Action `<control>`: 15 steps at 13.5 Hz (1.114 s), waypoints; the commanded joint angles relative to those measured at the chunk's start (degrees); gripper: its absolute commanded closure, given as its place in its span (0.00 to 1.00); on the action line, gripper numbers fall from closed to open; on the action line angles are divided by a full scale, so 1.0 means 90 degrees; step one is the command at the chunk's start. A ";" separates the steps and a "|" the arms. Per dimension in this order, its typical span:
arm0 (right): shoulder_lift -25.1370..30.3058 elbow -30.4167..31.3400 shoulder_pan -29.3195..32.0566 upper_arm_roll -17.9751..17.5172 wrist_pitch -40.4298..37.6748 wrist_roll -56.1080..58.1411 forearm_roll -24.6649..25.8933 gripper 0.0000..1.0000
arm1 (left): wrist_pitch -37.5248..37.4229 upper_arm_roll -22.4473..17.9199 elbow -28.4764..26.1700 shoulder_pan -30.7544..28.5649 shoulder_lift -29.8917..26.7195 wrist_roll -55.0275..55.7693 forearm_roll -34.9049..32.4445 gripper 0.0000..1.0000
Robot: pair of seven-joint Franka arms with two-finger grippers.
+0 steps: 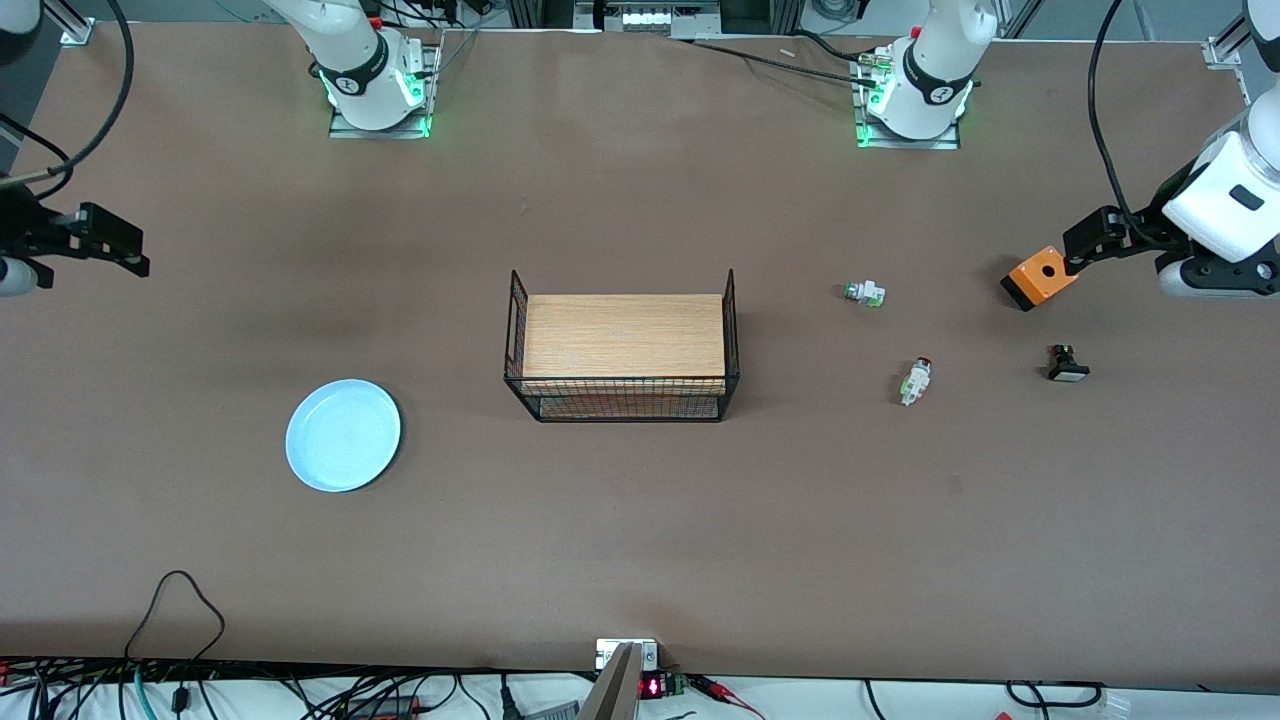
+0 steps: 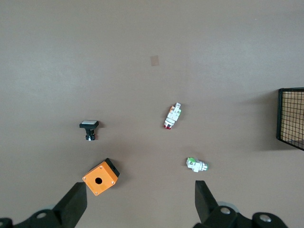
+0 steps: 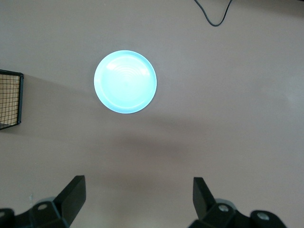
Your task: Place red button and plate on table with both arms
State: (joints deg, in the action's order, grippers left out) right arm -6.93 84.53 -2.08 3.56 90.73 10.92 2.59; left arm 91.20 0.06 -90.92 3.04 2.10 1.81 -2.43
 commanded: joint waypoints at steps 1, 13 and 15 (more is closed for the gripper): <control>-0.0100 -0.0086 0.0085 -0.0093 0.0016 -0.0100 0.0035 0.00 | -0.0073 0.0052 0.0023 -0.0025 -0.0029 -0.0114 -0.0053 0.00; -0.0109 -0.0154 -0.0344 -0.0093 -0.0062 -0.1272 0.0044 0.00 | -0.0582 0.0052 0.0473 -0.0084 0.0030 -0.0114 -0.0053 0.00; -0.0109 -0.0164 -0.0306 -0.0083 -0.0052 -0.1272 0.0025 0.00 | -0.0660 0.0052 0.0513 -0.0084 0.0030 -0.0104 -0.0043 0.00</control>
State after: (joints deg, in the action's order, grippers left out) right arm -7.89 84.11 -5.05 2.80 91.06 0.11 2.56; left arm 87.02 0.16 -87.98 2.79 2.10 1.65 -2.44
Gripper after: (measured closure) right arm 0.000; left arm 0.000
